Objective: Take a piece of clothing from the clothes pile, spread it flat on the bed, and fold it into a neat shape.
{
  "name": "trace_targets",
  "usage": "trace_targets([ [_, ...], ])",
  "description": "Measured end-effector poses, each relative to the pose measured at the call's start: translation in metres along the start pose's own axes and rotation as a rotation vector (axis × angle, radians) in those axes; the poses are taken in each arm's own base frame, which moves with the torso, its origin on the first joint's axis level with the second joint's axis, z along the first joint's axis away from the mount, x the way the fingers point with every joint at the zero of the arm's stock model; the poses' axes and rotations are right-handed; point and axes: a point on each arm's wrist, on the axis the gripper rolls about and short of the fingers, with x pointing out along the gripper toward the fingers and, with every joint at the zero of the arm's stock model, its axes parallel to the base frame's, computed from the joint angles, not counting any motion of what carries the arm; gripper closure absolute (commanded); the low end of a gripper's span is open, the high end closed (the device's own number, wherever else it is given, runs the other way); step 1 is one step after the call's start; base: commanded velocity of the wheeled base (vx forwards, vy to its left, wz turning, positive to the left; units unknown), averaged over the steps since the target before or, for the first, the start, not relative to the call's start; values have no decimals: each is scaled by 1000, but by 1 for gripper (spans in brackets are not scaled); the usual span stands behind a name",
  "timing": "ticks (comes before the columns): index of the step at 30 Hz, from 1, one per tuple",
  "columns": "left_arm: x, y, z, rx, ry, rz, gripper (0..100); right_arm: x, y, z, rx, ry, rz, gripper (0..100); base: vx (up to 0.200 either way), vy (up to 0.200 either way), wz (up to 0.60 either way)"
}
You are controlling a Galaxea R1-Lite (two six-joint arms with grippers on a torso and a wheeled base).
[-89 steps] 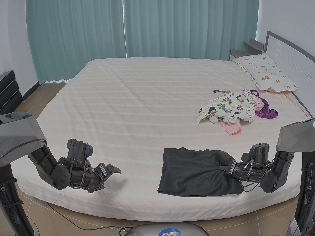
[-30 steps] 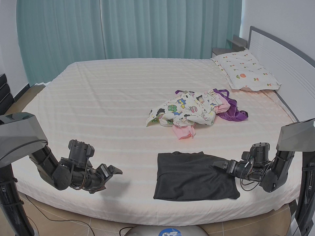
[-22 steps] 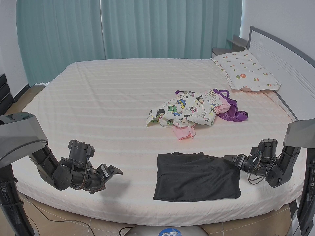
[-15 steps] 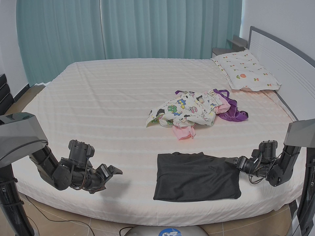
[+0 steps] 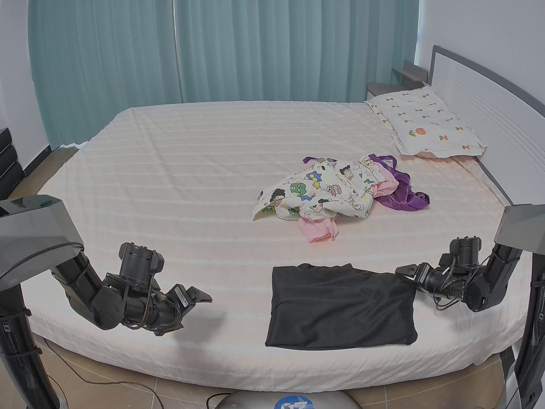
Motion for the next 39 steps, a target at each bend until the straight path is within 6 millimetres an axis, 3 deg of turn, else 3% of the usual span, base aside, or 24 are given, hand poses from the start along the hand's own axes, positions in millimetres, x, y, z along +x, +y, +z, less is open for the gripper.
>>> trace_targets([
  [1,0,0,0,0,0,1,0,2,1,0,15,2,4,0,0,0,0],
  [2,0,0,0,0,0,1,0,6,2,-1,38,8,9,100,0,0,0],
  [9,1,0,0,0,0,1,0,15,7,-3,51,5,25,100,0,0,0],
  [22,1,0,0,0,0,1,0,13,9,7,34,-92,43,100,0,0,0],
  [23,1,0,0,0,0,1,0,13,9,7,32,-96,40,0,0,0,0],
  [33,1,-1,-2,5,2,2,0,11,12,4,11,-124,26,0,0,0,0],
  [39,1,0,-2,4,3,3,0,-4,22,11,-14,-134,11,0,0,0,0],
])
